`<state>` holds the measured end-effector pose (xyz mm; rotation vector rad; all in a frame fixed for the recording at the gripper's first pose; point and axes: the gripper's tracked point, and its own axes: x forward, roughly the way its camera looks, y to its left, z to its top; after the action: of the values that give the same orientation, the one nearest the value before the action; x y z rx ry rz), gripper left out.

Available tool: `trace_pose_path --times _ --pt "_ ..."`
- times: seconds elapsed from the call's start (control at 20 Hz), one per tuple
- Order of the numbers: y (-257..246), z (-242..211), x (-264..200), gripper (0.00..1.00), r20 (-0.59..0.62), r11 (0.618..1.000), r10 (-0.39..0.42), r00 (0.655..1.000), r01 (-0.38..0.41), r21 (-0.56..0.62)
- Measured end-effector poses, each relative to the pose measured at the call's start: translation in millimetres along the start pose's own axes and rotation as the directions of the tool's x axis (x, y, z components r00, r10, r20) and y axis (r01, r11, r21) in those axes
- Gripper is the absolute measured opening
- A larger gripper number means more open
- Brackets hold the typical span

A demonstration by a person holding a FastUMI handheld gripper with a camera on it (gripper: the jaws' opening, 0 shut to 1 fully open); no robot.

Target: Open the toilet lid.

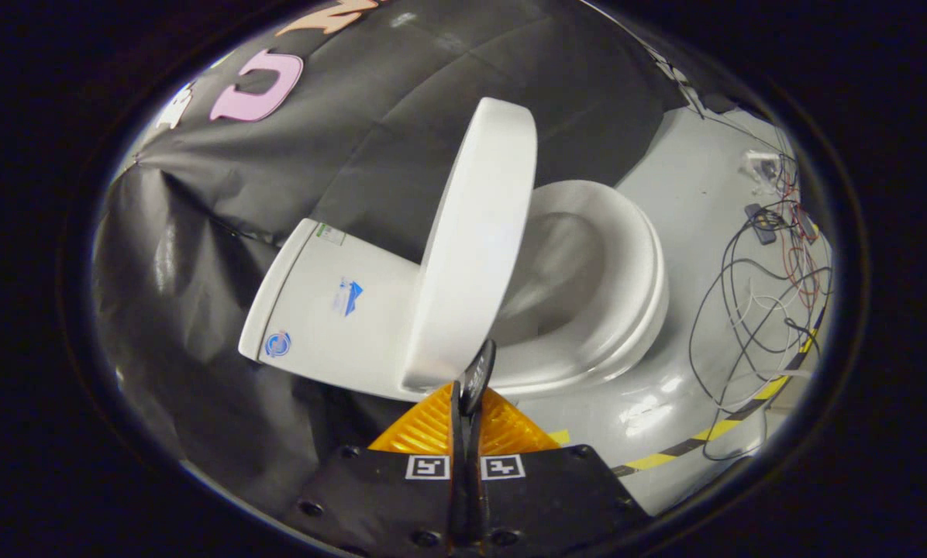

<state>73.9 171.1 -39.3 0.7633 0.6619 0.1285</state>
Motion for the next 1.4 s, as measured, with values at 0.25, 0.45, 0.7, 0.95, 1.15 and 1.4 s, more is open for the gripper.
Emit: trace_pose_path --times 0.25,0.45,0.7,0.95,1.15,1.4 --pt "13 4 -4 0.00 0.021 1.000 -0.010 1.000 0.010 -0.030" --pt "21 6 -5 0.00 0.034 0.997 -0.042 0.999 0.044 -0.060" --pt "41 12 -8 0.00 0.071 0.982 -0.061 0.996 0.073 -0.177" --pt "68 19 -14 0.00 0.101 0.967 -0.068 0.993 0.091 -0.239" --pt "83 21 -11 0.00 0.119 0.953 -0.107 0.987 0.136 -0.271" --pt "94 19 -9 0.00 0.147 0.940 -0.149 0.978 0.186 -0.285"
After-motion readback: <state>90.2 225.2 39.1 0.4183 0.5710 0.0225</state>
